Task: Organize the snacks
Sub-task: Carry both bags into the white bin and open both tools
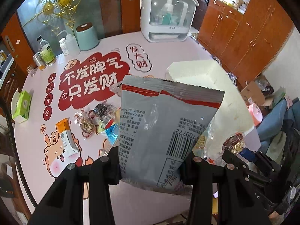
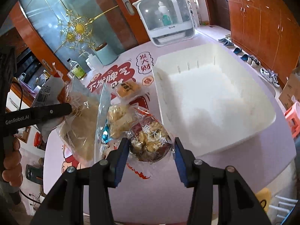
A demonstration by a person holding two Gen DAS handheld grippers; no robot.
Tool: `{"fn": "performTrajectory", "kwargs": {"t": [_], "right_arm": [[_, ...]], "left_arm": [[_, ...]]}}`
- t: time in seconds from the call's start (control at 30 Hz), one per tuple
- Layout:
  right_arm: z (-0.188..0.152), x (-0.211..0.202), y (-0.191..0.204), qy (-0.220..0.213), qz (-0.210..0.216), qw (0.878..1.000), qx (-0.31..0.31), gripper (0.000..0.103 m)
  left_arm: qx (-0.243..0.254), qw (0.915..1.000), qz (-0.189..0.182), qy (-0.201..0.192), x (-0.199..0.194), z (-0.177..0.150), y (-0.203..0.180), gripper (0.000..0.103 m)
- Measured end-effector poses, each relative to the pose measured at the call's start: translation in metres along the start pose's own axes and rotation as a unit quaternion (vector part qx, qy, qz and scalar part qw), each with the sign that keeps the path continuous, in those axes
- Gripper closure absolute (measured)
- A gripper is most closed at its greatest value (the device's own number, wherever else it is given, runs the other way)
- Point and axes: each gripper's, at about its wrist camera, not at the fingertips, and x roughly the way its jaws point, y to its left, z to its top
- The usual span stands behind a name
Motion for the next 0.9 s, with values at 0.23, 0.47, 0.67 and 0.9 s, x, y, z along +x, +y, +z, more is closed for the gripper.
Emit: {"fn": "performTrajectory", "kwargs": {"t": [0.23,0.47,0.67,0.9], "right_arm": [[0.020,-0.009,-0.017,-0.013,-0.006,1.000,-0.012,0.056],[0.037,-0.025,-0.043,-0.043,-0.036,0.998,-0.008,0.056],[0.049,-0.031,-0.069,-0.058,-0.066,0.996,0.007,0.056],[0.066,-0.028,-0.093,-0.065,-0.104,0.992,0.019,0.051]], "left_arm": [[0.010,0.9988,-0.024,-0.041,-0.011,0.026,-0.040,0.061],[0.040,0.9955,-0.043,-0.074,-0.014,0.050,-0.096,0.061],[0.055,0.9958,-0.050,-0.054,0.007,0.056,-0.127,0.061],[0.071,0.9950,-0.063,-0.034,0.035,0.059,-0.153,0.058]]}}
